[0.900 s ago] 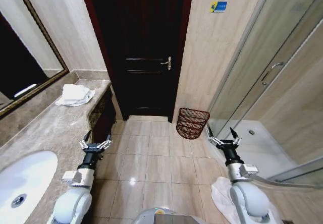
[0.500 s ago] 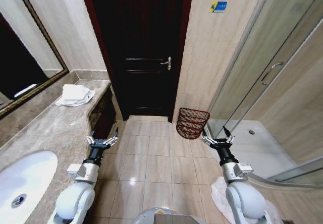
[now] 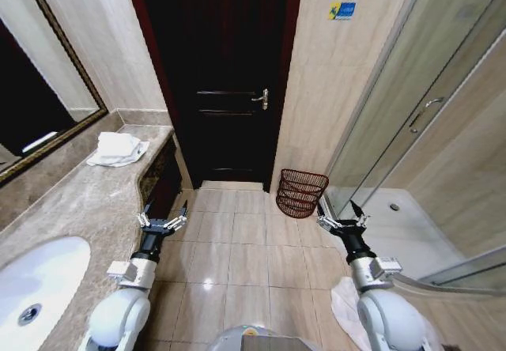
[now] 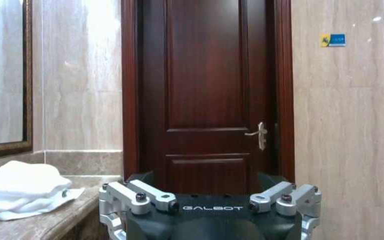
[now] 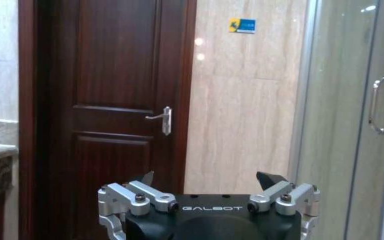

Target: Discard the used towel into the hamper.

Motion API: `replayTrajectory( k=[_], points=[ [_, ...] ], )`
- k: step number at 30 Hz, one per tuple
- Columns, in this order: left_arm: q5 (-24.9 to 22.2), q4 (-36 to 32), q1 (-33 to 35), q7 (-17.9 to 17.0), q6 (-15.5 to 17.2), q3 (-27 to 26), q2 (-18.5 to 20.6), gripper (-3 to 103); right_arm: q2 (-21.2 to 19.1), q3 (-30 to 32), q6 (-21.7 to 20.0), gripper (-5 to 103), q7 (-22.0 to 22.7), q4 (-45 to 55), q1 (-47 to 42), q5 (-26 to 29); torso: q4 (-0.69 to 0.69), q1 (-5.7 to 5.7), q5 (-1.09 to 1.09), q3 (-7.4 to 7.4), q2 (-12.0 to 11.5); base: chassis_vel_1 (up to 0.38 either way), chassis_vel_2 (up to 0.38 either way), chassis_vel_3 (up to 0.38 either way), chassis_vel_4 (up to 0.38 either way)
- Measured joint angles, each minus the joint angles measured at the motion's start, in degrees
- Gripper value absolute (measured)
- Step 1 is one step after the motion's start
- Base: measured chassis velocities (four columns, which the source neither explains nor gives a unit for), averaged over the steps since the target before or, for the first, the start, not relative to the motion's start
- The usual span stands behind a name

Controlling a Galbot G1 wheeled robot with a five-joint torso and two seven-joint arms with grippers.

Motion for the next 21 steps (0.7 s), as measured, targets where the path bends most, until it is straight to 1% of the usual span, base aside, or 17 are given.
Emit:
replayTrajectory(
  k=[5, 10, 19, 21],
  points=[
    [-0.6, 0.2, 0.3, -0.2, -0.2, -0.4, 0.3, 100, 0.0, 0.4, -1.0, 100, 1.2, 0.0, 0.2, 0.0, 0.0, 0.0, 0.0, 0.0, 0.0, 0.0, 0.0, 0.0, 0.0],
    [-0.7, 0.5, 0.3, -0.3, -0.7, -0.3, 0.3, 100, 0.2, 0.2, -1.3, 100, 1.2, 0.0, 0.1, 0.0, 0.0, 0.0, 0.0, 0.0, 0.0, 0.0, 0.0, 0.0, 0.0],
    [-0.9, 0.6, 0.2, -0.3, -1.4, -0.3, 0.5, 100, 0.3, 0.3, -2.4, 100, 1.0, 0.4, -0.1, 0.0, 0.0, 0.0, 0.0, 0.0, 0.0, 0.0, 0.0, 0.0, 0.0],
    [-1.4, 0.6, 0.2, -0.3, -1.4, -0.3, 0.5, 100, 0.3, 0.5, -2.9, 100, 0.0, 0.6, -0.4, -0.2, 0.0, 0.0, 0.0, 0.0, 0.0, 0.0, 0.0, 0.0, 0.0]
  ],
)
